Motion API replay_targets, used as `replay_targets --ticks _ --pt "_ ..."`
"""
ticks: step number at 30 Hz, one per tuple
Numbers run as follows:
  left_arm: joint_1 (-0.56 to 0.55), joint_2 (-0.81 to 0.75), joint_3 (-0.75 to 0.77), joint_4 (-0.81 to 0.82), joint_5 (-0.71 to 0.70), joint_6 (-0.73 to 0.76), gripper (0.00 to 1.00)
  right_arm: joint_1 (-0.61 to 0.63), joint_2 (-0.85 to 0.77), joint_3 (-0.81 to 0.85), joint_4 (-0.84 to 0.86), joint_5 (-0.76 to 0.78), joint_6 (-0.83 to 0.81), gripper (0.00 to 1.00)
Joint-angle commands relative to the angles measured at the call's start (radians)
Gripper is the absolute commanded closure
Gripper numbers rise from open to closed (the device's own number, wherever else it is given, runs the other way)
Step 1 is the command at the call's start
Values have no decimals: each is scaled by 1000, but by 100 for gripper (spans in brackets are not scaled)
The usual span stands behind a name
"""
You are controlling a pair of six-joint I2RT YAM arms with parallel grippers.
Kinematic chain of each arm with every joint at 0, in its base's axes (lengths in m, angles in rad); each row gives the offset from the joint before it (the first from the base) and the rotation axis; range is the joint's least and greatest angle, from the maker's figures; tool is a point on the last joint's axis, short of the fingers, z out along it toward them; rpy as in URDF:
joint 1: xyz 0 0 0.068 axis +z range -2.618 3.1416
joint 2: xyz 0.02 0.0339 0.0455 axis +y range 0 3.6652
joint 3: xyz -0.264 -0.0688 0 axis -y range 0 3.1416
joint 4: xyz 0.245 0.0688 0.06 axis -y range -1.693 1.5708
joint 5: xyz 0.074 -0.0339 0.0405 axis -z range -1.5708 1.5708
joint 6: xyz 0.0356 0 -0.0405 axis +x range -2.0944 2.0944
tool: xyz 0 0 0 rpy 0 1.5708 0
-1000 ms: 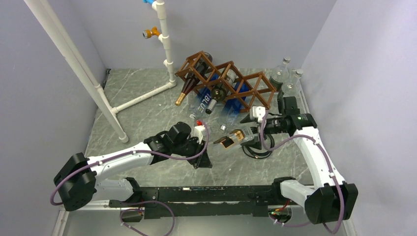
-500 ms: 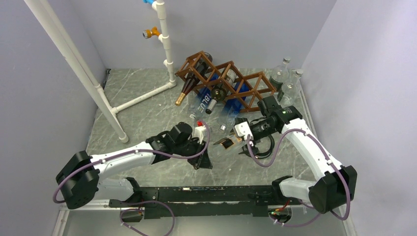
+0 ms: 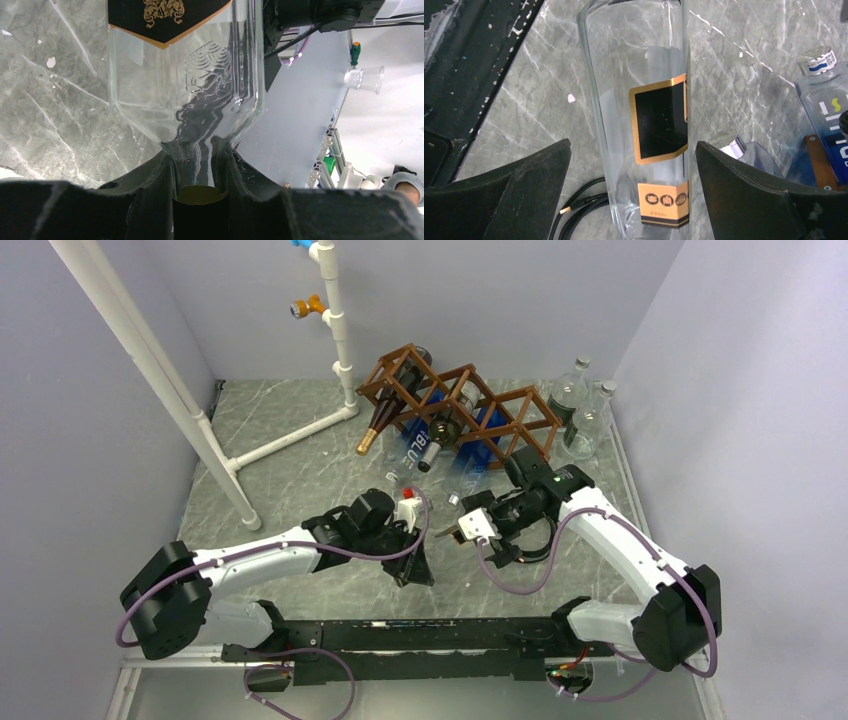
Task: Take the wine bottle off the wine rack
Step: Place the wine bottle at the center of the board.
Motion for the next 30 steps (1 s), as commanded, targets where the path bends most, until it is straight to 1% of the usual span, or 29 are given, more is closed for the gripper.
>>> replay_targets --ticks 1,6,11,17,20,22,25,26,27,28,29,30 --pt "8 -22 66 236 78 6 100 35 1 -19 89 55 30 3" --pt "14 -21 54 274 107 -19 100 71 9 -49 155 123 68 4" --pt "29 -16 43 307 137 -44 100 90 12 -80 200 180 81 8" --pt "41 -13 33 335 161 -61 100 95 1 -103 225 182 83 17" --pt "43 -14 32 338 163 -62 100 96 -2 -112 235 171 83 24" --pt "45 -16 31 335 162 -61 100 96 -6 -110 235 153 85 32" --pt "48 -20 32 327 165 -52 100 96 -13 -100 212 112 86 46" --pt "49 -21 32 321 163 -45 99 96 -16 -97 205 95 90 52" --pt "50 -23 31 317 165 -43 95 94 -18 -98 203 82 96 58" --pt "52 -24 28 322 165 -40 90 95 -20 -99 203 70 103 67" --pt "53 -25 24 327 165 -42 86 94 -21 -103 205 61 112 79" --pt "55 -26 20 332 165 -44 81 94 -25 -109 210 54 119 100"
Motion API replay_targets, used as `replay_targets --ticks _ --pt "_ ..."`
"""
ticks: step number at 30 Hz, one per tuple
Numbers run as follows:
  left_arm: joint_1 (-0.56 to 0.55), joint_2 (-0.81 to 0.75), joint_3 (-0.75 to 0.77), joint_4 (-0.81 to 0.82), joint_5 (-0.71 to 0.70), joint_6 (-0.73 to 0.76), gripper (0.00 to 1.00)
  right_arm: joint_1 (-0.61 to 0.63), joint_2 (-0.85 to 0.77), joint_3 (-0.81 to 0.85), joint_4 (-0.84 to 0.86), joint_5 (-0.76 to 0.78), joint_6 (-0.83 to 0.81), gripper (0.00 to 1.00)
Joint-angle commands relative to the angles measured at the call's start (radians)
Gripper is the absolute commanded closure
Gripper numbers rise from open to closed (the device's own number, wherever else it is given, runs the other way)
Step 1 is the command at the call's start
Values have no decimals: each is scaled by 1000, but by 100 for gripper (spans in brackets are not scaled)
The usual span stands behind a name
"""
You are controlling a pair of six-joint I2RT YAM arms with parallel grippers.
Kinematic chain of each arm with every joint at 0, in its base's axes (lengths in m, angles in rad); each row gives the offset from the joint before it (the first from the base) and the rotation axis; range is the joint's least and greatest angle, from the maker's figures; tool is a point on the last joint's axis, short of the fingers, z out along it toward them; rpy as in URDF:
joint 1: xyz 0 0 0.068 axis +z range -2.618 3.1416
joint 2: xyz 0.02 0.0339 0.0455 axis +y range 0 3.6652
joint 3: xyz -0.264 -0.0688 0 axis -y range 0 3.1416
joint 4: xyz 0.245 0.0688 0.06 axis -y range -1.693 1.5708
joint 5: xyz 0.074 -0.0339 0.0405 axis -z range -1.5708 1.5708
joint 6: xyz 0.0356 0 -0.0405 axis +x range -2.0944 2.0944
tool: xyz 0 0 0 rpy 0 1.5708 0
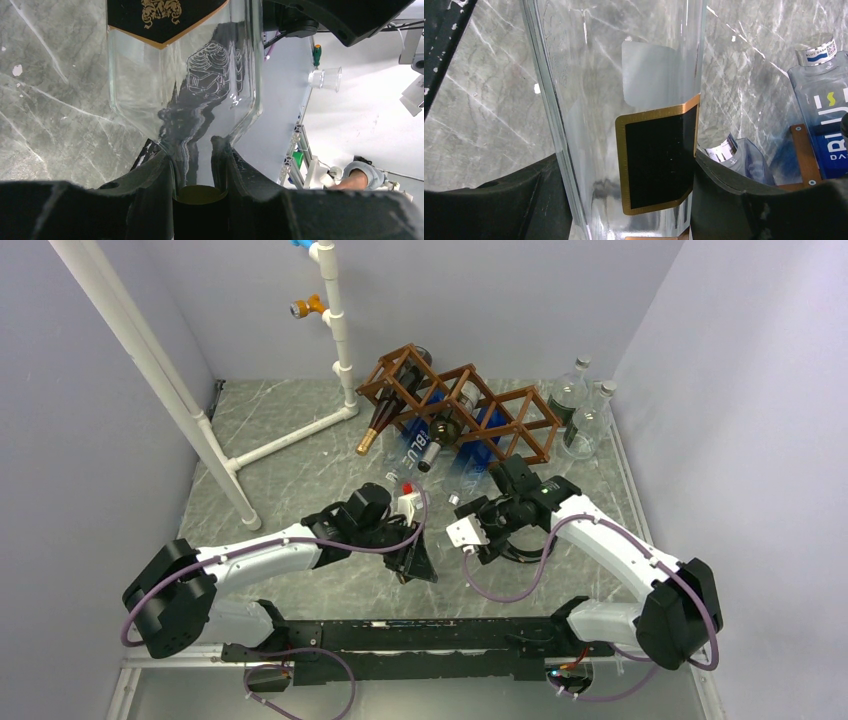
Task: Take the wine bottle off the wine rack
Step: Place the wine bottle at the center of the board.
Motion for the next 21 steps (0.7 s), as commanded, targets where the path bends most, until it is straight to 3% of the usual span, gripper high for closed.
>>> replay_targets --ticks 1,11,21 --pt "11 -45 18 254 51 40 76 2 -35 -18 -11 -108 50 100" --pt "14 -47 6 252 37 36 30 -29 -63 -52 -17 -198 47 100" --pt "15 -113 -11 234 -14 71 3 -90 -103 -78 -8 -304 65 100"
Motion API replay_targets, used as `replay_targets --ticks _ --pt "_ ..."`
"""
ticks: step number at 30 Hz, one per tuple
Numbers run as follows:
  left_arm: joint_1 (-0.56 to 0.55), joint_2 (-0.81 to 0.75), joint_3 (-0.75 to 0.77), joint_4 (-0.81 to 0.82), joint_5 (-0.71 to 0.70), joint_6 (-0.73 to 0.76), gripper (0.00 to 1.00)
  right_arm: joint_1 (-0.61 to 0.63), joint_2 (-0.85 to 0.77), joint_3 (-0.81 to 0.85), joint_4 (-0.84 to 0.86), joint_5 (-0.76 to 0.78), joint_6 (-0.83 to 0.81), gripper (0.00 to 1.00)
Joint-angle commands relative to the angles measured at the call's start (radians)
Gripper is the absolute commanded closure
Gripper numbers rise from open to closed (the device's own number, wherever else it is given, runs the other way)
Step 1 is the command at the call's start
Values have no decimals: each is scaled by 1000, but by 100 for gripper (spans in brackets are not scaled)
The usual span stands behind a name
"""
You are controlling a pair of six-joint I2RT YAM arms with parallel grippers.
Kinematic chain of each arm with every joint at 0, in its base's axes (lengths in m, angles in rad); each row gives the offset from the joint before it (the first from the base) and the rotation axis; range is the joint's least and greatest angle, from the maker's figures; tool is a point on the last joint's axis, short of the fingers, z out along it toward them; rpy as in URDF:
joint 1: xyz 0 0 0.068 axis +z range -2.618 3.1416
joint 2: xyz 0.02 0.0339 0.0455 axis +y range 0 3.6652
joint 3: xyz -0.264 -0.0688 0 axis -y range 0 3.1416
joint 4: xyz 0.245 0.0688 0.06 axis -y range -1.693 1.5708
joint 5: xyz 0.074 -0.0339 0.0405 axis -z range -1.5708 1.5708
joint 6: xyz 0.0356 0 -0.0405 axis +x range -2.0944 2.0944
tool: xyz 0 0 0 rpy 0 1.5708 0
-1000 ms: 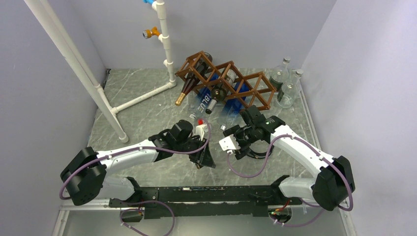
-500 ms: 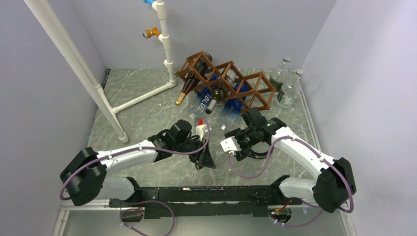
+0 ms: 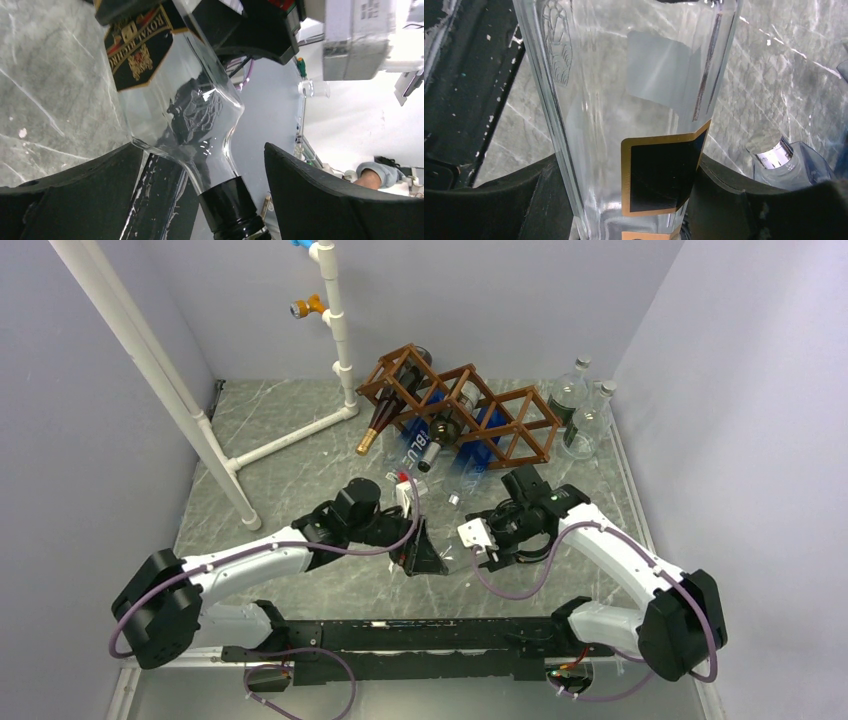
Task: Take the wine bottle off the wine rack
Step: Place the wine bottle at the center of the board.
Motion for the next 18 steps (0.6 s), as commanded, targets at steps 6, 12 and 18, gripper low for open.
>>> replay_targets --ticks 6,12,18 --pt "5 -135 -1 56 -87 90 1 -78 -96 -16 31 -223 -2 100" --pt "6 -226 -18 46 -163 118 1 -125 -135 -48 45 -281 10 100" --pt "6 -311 -43 101 -182 123 1 -182 -178 -82 68 -308 25 100"
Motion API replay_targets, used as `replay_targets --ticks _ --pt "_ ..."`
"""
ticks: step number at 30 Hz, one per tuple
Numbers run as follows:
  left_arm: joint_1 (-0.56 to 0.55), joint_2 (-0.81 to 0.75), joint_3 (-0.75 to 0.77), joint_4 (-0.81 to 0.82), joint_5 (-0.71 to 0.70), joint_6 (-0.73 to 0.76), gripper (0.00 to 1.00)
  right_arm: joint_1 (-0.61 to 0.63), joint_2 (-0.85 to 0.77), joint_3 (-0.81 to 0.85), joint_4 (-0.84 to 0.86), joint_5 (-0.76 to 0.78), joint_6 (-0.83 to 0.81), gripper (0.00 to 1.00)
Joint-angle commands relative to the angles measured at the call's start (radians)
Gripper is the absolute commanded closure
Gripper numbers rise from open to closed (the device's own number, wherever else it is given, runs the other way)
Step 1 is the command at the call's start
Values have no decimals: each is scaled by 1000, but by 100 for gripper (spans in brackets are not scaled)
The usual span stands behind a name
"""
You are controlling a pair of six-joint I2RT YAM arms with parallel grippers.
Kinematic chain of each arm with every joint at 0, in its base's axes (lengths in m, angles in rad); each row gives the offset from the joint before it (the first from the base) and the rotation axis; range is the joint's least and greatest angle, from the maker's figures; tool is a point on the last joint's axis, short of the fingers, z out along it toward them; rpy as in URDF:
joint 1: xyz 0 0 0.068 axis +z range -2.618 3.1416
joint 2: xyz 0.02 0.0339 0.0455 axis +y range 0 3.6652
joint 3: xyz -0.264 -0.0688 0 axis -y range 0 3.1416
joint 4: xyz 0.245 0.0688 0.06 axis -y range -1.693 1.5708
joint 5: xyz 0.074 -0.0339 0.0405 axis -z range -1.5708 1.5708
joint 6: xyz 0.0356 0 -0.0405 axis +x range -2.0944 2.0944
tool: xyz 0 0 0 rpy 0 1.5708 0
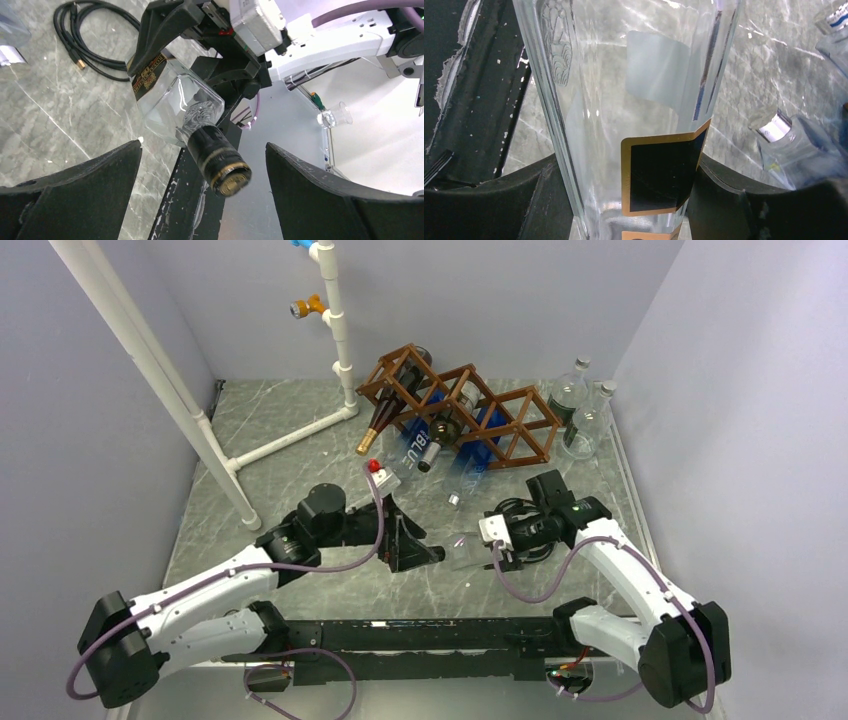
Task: Take the wine bottle off the wine rack
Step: Place the wine bottle at the center of the board.
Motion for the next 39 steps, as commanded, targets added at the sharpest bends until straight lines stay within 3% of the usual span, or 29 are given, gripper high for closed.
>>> replay_targets --ticks 1,9,20,39 --pt "3 -71 -15 82 -40 36 1 -43 -61 7 62 -145 10 100" --pt "5 -221 -76 109 -183 61 1 -94 -83 1 55 -188 34 100" --pt "5 -392 -311 455 -184 202 1 -146 -85 -1 59 -239 68 100" --pt "-45 -218 -418 815 -247 399 1 -174 -72 -6 85 -301 126 100"
